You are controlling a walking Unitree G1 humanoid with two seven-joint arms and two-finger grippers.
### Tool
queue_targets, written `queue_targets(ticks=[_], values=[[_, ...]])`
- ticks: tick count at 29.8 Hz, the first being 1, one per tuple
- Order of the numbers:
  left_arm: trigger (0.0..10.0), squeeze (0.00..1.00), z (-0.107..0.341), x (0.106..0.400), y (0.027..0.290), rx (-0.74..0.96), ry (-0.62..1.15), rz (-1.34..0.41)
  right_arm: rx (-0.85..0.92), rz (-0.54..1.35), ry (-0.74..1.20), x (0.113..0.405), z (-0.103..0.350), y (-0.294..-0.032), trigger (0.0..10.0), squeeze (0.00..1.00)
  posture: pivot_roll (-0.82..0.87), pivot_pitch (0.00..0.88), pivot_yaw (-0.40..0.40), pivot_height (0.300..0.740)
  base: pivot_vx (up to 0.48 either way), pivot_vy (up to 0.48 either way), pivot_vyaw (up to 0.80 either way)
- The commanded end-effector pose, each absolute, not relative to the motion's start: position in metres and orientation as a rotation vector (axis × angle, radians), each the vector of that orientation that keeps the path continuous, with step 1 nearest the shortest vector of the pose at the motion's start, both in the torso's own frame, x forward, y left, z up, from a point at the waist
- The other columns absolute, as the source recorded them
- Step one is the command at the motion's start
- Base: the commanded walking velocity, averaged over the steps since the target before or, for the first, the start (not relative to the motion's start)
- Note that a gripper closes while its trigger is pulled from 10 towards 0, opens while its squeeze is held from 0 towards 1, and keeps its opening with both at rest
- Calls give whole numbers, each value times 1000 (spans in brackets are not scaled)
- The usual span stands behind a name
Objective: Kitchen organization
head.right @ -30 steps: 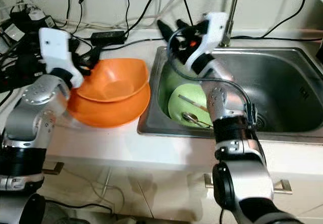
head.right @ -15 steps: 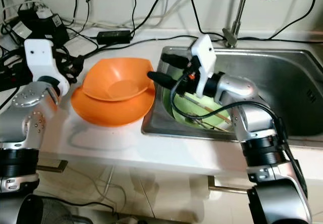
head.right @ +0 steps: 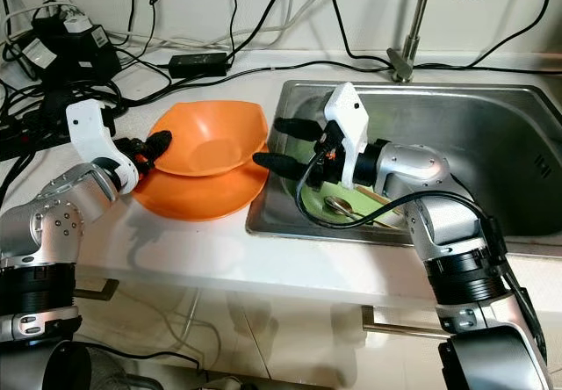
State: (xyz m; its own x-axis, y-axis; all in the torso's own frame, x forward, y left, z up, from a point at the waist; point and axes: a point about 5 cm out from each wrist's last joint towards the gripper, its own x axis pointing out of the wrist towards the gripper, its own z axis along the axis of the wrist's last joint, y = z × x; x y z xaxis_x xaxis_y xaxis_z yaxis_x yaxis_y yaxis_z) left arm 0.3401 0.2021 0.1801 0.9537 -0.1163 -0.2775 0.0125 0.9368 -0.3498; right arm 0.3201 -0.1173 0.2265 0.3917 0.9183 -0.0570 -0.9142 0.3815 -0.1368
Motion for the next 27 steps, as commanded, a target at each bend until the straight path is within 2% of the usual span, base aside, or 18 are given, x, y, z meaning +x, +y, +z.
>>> queue_targets(ticks=[1,2,3,4,5,14,27], values=[[8431,0,172,335,201,-442,361,-80,-146,1208,-36,314,231,-117,10000,0,-1,1,119,740,0,0,0],[8431,0,171,335,199,-475,372,-88,-155,1212,-33,313,231,-118,10000,0,-1,5,120,740,0,0,0],[4941,0,170,334,198,-502,379,-95,-170,1213,-30,313,230,-118,10000,0,-1,6,118,740,0,0,0],[4000,0,169,334,197,-521,384,-102,-182,1214,-26,312,229,-119,10000,0,0,8,117,740,0,0,0],[0,0,169,333,196,-537,388,-106,-189,1214,-22,312,228,-120,10000,0,-1,8,117,740,0,0,0],[0,0,172,332,194,-575,389,-119,-202,1215,6,313,225,-122,10000,0,4,10,118,740,0,0,0],[0,0,183,331,192,-604,358,-107,-204,1142,-55,319,227,-124,10000,0,3,13,117,740,0,0,0]])
